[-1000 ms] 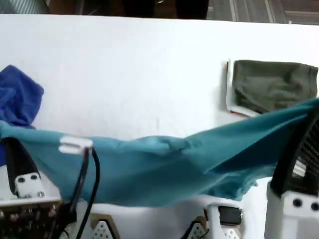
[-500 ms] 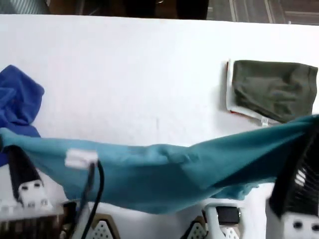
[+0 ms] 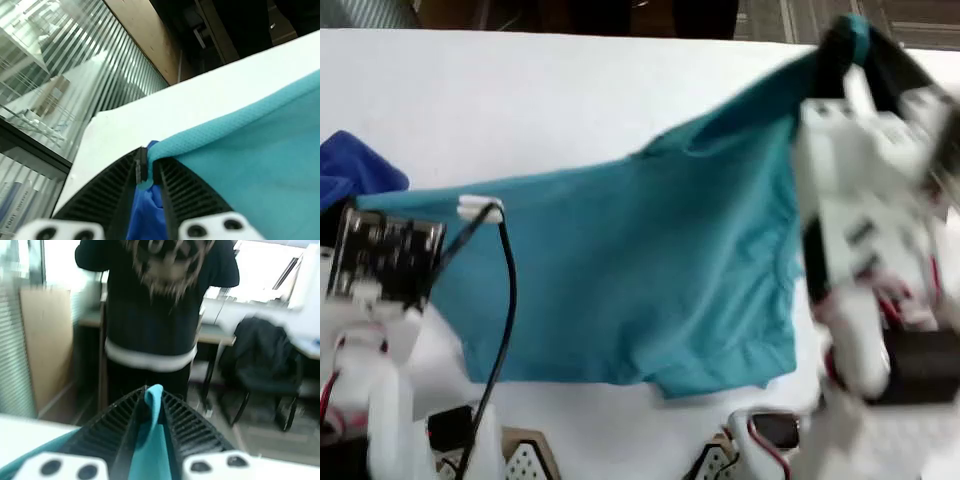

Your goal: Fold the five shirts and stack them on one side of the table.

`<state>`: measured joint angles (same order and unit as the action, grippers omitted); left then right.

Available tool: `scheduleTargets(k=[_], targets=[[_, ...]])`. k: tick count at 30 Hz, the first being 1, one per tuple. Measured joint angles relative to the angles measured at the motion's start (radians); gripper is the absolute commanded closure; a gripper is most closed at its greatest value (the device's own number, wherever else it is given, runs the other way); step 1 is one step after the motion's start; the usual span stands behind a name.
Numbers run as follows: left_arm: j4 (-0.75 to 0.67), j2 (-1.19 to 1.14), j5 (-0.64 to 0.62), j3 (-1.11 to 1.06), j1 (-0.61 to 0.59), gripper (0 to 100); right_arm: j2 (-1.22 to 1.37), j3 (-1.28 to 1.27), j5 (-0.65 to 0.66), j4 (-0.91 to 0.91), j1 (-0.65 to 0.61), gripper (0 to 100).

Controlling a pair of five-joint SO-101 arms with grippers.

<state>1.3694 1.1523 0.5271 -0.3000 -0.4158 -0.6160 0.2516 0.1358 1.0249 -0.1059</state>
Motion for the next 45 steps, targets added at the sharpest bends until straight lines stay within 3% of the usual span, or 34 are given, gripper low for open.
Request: scheduleTargets(k=[6,15,26,33,45], targets=[[-0.229,-0.055,-0.006,-0.187,0.026,97,0.167,-0.035,0.000,-0.077,-0.005,98.0],[-0.423,-0.529,-0.006,-0.051,0.087,97,0.422,-0.037,0.000,-0.245,-0.005,98.0],[-0.365,-1.223,-0.006,0.516,0.129,97,0.732,0.077,0.000,-0.385,-0.005,98.0],[-0.259,-1.548,-0.006,0.804,0.129,97,0.974,0.247,0.000,-0.298,-0.005,98.0],[-0.238,-1.953,-0.006,1.102,0.129,97,1.381,0.485,0.000,-0.230,-0.003,98.0]])
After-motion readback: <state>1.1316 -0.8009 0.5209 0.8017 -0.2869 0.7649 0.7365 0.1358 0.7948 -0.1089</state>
